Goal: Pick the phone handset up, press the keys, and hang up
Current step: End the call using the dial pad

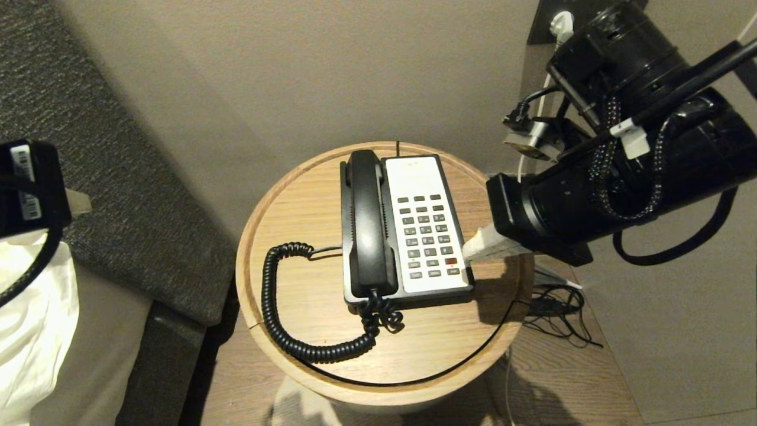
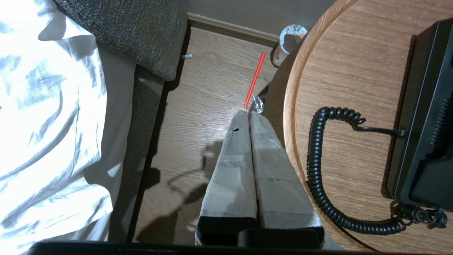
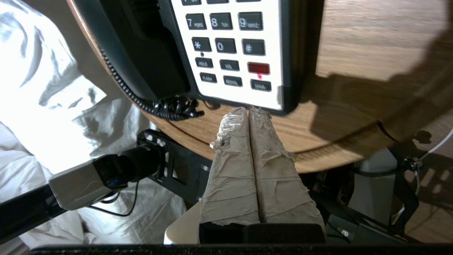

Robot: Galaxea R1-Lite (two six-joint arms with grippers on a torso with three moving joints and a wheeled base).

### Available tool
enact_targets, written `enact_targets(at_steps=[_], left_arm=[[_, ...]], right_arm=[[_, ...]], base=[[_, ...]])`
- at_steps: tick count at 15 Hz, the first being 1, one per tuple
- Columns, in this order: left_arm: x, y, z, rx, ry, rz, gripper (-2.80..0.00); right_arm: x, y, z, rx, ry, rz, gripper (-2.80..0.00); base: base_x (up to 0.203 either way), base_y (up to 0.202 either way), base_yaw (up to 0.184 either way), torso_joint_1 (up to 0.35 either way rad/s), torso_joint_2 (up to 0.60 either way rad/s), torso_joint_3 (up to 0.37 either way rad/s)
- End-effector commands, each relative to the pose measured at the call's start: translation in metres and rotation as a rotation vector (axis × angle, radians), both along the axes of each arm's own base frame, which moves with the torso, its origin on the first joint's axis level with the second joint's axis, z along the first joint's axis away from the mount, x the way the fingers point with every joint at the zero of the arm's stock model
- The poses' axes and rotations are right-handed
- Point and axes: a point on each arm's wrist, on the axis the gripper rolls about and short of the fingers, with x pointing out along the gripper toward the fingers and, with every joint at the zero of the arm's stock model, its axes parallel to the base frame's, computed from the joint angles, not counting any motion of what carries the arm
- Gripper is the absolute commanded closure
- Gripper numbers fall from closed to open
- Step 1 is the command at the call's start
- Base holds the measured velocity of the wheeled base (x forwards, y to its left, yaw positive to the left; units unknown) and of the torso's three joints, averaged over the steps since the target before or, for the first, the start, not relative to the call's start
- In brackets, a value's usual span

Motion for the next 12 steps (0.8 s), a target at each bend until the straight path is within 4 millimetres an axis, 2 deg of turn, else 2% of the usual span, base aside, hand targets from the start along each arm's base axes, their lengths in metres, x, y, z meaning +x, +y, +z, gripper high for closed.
enact_targets(at_steps=[1,12], left_arm=[[-0.002,0.002,-0.002,0.004,0.007,0.005,0.00],[0.002,-0.001,-0.005,0.020,0.017,0.005,0.00]], right_arm=[[-0.011,-0.010,0.010,0.022,-0.011,-0.004,0.00],[0.003,0.003,-0.009,-0.022,0.033,-0.005,0.00]], base=[[0.000,0.000,0.000,0.000,0.00,0.000],[0.000,0.000,0.000,0.000,0.00,0.000]])
